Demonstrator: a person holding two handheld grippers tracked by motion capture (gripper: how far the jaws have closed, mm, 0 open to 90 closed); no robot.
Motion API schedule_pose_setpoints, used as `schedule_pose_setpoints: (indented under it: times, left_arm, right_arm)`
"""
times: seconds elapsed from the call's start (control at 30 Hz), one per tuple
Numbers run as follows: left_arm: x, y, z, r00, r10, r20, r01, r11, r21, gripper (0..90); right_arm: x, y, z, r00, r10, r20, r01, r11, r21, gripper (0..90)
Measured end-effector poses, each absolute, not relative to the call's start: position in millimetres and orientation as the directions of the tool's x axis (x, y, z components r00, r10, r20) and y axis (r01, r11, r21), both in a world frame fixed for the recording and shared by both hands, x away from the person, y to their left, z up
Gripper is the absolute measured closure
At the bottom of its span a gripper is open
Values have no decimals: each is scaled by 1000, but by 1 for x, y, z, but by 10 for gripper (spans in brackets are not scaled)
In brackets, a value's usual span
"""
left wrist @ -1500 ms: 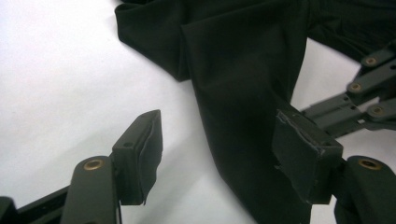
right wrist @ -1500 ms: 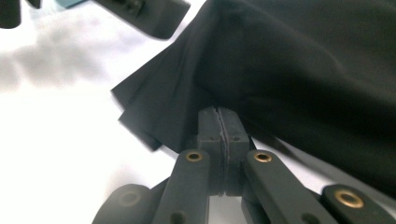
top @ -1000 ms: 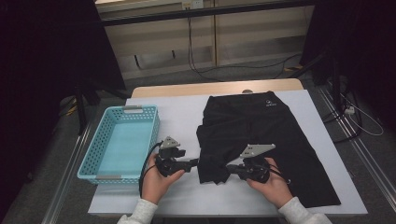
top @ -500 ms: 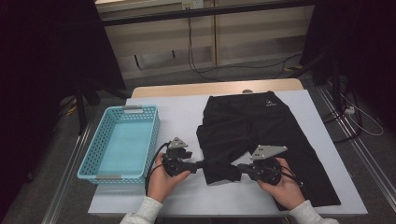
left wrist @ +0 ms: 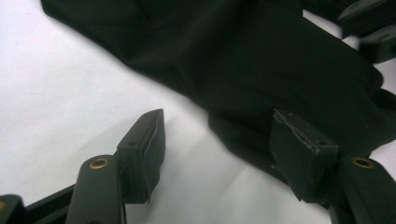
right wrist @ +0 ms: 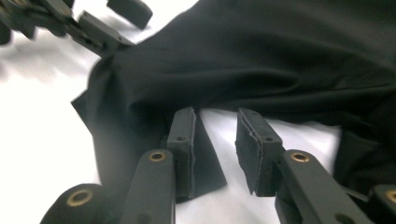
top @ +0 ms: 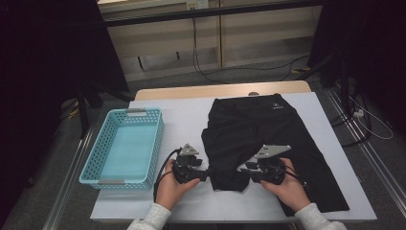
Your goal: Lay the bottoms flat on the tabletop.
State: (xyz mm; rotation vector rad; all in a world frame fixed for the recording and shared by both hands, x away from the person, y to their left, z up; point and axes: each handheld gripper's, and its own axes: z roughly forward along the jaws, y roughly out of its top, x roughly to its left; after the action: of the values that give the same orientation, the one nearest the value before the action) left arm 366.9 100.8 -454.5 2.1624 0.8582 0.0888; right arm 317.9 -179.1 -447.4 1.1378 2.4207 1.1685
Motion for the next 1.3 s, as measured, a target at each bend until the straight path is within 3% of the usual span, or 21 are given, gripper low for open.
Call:
schedule_pose_setpoints:
  times: [0.07,0.17,0.27,0.3,0.47,0.7,0.97,1.17,1.3]
  left_arm:
    - [367,101,-455,769,605,-207,548,-457,700,369]
    - [367,102,-455,770,603,-206,546,-456,703,373]
    - [367,101,-456,770,605,-203,543,-454,706,376]
    - [367,102,-456,769,606,-204,544,-454,705,378]
    - [367,103,-455,766,607,-213,552,-449,703,389]
    - [368,102,-454,757,616,-216,562,-448,695,403]
    - [367,92,-455,778,590,-215,544,-461,701,414]
    - [364,80,-456,809,561,-174,498,-499,710,519]
    - [363,75,-457,815,554,-170,492,-505,709,681]
  right_arm:
    - [322,-173,-453,-677,725,125,561,398,726,640]
    - [324,-164,-458,-699,708,101,546,436,716,665]
    - [321,-157,-457,-730,675,107,533,465,707,871]
    - [320,-156,-456,-736,667,113,533,469,704,891]
    - [315,-171,-443,-728,675,120,525,436,731,900]
    - [312,-219,-438,-632,761,144,577,339,743,900]
    - [309,-218,-440,-636,760,134,571,346,745,896]
    - [307,-214,-441,-642,755,133,566,349,747,885]
    - [306,-213,-441,-646,752,135,564,350,748,877]
